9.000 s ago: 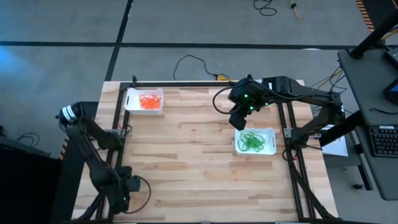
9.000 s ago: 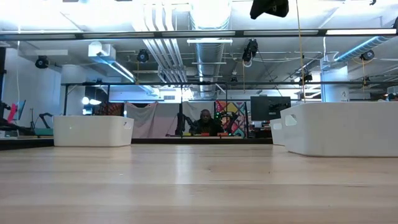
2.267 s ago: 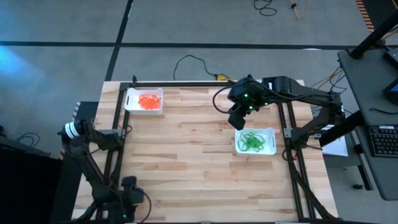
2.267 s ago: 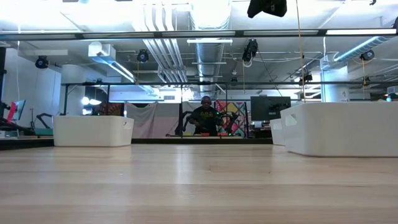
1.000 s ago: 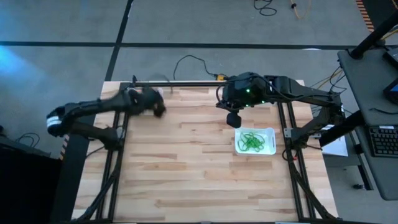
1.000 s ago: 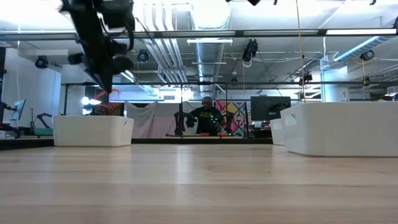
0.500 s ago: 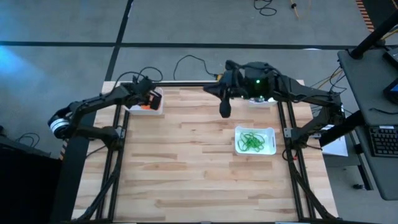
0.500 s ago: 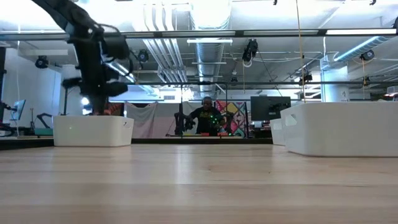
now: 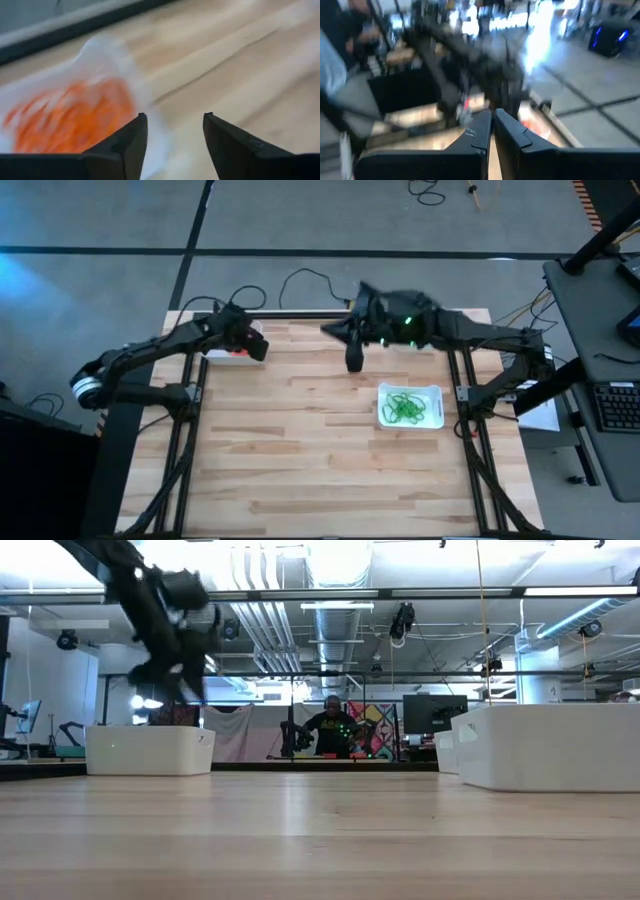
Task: Sort rubber bands into baskets
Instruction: Return to Home Position
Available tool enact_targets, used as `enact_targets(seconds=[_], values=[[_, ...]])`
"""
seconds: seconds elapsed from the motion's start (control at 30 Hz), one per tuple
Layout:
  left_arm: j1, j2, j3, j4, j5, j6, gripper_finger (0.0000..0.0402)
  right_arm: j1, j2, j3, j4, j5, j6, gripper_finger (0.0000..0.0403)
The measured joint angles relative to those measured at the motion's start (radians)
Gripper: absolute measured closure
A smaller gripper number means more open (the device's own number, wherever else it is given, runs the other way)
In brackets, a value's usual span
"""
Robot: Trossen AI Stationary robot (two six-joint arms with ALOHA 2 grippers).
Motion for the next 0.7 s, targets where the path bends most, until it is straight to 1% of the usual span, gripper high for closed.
enact_targets(seconds=[0.1, 0.2, 0.27, 0.33, 0.4, 0.47, 0.5, 0.63, 0.67, 0.7], values=[[-0.094, -0.098, -0.003, 0.097, -0.006, 0.006, 0.0217, 0.019, -0.05, -0.061, -0.043, -0.004, 0.003, 0.039], [-0.2, -0.202, -0.012, 0.155, -0.009, 0.02, 0.0219, 0.039, -0.163, -0.136, -0.049, 0.0, -0.03, 0.039], [-0.275, -0.268, -0.022, 0.183, -0.01, 0.03, 0.0224, 0.045, -0.235, -0.201, -0.087, 0.002, -0.05, 0.039], [-0.343, -0.326, -0.042, 0.202, -0.028, 0.033, 0.023, 0.045, -0.291, -0.262, -0.193, 0.046, -0.108, 0.039], [-0.393, -0.375, -0.062, 0.236, -0.08, 0.012, 0.0236, 0.04, -0.34, -0.311, -0.297, 0.132, -0.171, 0.039], [-0.424, -0.414, -0.073, 0.248, -0.099, 0.003, 0.0242, 0.039, -0.373, -0.36, -0.397, 0.192, -0.176, 0.039], [-0.431, -0.429, -0.074, 0.242, -0.101, 0.028, 0.0244, 0.039, -0.388, -0.38, -0.432, 0.207, -0.166, 0.039], [-0.433, -0.466, -0.078, 0.212, -0.103, 0.248, 0.0247, 0.04, -0.448, -0.449, -0.469, 0.207, -0.085, 0.039], [-0.433, -0.472, -0.078, 0.218, -0.098, 0.232, 0.0247, 0.04, -0.453, -0.47, -0.457, 0.207, -0.101, 0.039], [-0.435, -0.475, -0.077, 0.233, -0.08, 0.169, 0.0247, 0.04, -0.459, -0.493, -0.422, 0.208, -0.132, 0.039]])
